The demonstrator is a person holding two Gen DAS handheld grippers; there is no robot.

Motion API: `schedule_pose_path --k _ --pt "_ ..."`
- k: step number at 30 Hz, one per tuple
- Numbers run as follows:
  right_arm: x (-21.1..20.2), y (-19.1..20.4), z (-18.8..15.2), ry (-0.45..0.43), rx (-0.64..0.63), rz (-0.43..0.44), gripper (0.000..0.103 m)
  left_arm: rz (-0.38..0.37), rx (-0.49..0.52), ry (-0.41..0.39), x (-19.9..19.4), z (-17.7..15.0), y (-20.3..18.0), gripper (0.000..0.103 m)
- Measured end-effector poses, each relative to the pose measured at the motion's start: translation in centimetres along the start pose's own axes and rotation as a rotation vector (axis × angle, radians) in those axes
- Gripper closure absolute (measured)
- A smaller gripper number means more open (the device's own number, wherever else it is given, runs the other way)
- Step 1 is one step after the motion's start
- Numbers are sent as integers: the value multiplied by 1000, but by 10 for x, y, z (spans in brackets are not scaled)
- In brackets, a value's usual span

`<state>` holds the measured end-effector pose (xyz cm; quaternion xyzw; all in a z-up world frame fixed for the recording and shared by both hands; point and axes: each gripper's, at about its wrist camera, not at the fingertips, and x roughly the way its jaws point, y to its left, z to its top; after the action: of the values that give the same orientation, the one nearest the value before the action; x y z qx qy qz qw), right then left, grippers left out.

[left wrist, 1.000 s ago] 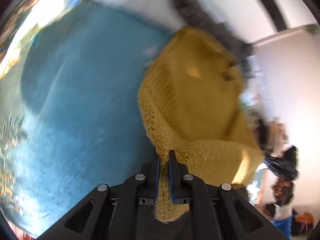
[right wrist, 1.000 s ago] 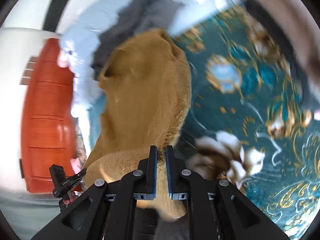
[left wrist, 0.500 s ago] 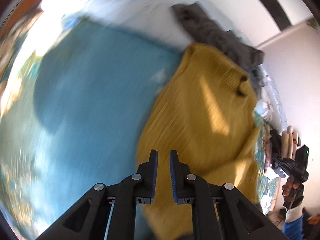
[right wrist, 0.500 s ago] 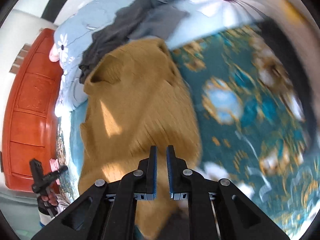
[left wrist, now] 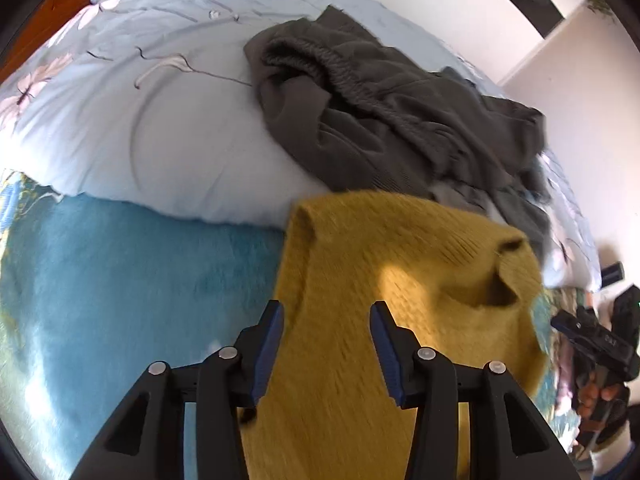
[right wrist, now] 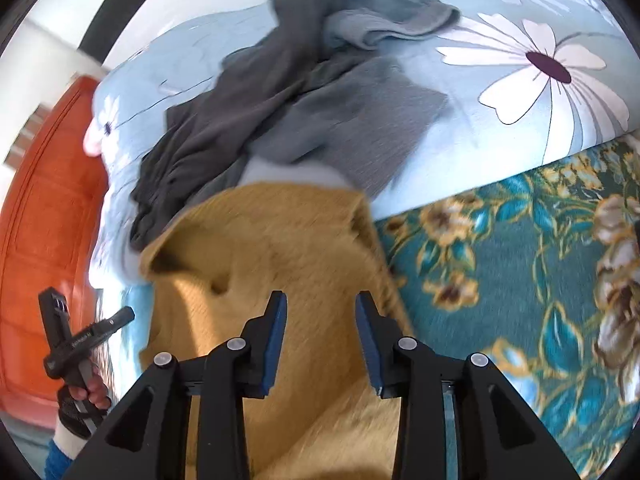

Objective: Fold clothes

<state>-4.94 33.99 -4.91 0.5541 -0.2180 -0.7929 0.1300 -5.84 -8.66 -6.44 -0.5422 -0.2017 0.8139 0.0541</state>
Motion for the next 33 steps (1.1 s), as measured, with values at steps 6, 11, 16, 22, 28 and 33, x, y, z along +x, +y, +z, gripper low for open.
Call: schedule_pose_path --k 6,11,16,22,28,33 --pt "22 -11 20 -1 23 47 66 -26 8 -22 28 17 3 54" --pt "29 -4 25 4 -15 69 66 -37 96 -40 36 22 -10 54" --pt "23 10 18 -9 -90 98 66 -10 226 -62 31 10 -28 54" --pt "23 29 9 11 -235 92 66 -3 273 -51 31 7 -27 55" --pt "27 9 14 -10 -207 32 66 4 258 -28 36 6 -16 56" --pt "33 -2 18 -3 -183 26 66 -23 284 -37 32 4 -19 57"
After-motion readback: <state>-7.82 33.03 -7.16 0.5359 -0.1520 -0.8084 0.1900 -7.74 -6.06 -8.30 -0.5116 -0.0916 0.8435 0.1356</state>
